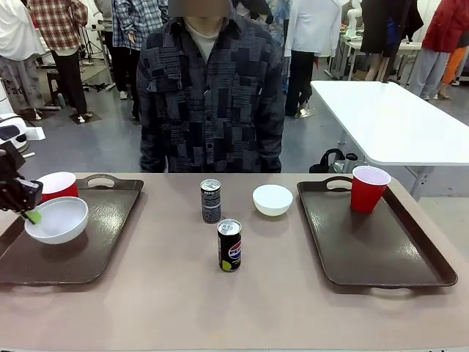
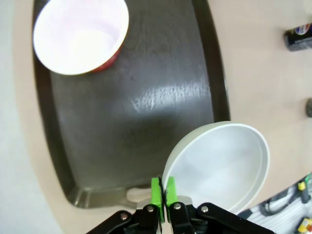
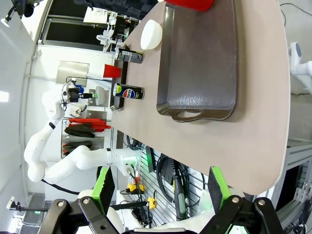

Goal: Prepare tableware on both trays.
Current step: Pick up a Picnic Bowl from the table and place it on a Handle tray.

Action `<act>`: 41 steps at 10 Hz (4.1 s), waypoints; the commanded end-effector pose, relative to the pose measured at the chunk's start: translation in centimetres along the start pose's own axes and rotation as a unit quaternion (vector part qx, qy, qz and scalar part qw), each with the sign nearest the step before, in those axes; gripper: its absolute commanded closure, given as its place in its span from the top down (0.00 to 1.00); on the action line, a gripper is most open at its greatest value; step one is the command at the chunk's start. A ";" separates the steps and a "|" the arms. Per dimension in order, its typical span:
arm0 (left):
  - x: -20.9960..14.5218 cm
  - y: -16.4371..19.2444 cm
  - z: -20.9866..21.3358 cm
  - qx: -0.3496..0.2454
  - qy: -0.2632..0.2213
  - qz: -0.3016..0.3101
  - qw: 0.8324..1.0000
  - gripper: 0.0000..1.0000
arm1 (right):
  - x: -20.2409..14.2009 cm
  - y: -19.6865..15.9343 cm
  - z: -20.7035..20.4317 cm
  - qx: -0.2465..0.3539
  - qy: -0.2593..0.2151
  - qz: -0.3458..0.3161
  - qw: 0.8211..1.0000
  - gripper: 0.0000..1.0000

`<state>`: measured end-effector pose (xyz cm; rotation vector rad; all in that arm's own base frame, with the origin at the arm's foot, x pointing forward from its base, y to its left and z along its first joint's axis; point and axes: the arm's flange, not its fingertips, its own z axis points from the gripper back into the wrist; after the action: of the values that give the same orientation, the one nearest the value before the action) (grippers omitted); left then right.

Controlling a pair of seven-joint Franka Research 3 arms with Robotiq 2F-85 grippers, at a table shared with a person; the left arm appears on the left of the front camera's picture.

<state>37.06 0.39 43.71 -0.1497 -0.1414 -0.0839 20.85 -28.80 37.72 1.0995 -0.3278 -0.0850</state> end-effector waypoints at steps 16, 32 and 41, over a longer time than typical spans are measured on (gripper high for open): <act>2.8 -0.4 -8.4 0.058 0.051 0.023 0.997 0.64 | -0.1 0.0 0.1 0.004 -0.003 0.002 1.000 1.00; -0.7 -2.3 3.4 0.070 0.072 -0.015 0.995 1.00 | -0.1 0.0 0.1 0.004 -0.003 0.002 1.000 1.00; -1.0 7.6 6.2 -0.266 -0.013 -0.054 0.962 1.00 | -0.1 0.0 0.1 0.000 -0.002 -0.001 1.000 1.00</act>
<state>35.18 7.41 49.01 -0.5553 -0.1633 -0.1895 20.74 -28.87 37.71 1.0989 -0.3292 -0.0886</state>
